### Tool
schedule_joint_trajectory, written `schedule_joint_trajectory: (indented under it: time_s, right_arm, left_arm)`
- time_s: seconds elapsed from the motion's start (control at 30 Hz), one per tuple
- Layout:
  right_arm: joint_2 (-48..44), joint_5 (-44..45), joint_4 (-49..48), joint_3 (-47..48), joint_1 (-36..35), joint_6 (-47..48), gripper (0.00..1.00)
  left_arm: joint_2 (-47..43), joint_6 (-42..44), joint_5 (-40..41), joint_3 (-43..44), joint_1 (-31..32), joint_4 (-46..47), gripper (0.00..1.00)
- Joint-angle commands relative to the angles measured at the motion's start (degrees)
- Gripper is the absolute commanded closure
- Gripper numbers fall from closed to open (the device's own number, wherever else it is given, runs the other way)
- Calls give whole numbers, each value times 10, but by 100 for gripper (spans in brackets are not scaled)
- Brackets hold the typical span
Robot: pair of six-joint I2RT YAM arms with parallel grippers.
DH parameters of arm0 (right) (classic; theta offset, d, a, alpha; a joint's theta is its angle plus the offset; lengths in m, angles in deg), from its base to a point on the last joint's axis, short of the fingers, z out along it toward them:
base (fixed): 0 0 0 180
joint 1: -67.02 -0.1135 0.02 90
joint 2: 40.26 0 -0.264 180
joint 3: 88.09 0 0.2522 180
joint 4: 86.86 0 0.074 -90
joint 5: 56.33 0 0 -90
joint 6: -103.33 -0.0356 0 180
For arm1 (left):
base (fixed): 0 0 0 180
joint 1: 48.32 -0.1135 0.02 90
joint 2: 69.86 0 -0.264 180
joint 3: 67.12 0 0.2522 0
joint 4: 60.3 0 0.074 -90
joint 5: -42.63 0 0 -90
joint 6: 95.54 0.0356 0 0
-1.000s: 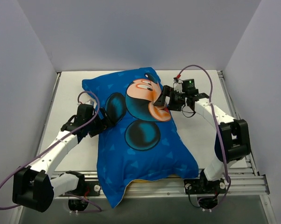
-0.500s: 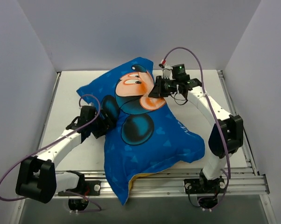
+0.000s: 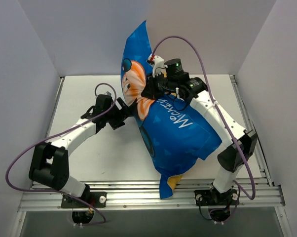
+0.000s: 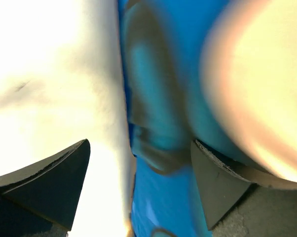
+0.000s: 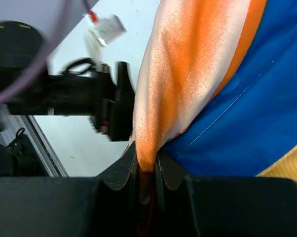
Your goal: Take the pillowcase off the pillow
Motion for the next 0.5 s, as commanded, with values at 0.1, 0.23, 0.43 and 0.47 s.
schedule_joint_trajectory:
  time_s: [0.1,0.23,0.43,0.47]
  right_arm:
    - [29,-30,-111,-180,-95,-36,100]
    - [85,-3,-108,-159,-185,-48,100]
    - [130,33,-120,-112,-236,-96,79]
    - [129,46,-120,-105,-246,-96,67]
  left_arm:
    - [-218,-9,70,-113,-7,-44,6]
    - [-440,7,107,-129,-8,-177,6]
    - [-624,42,217,-20,-9,-399,6]
    - [-635,46,224,8,-9,-419,6]
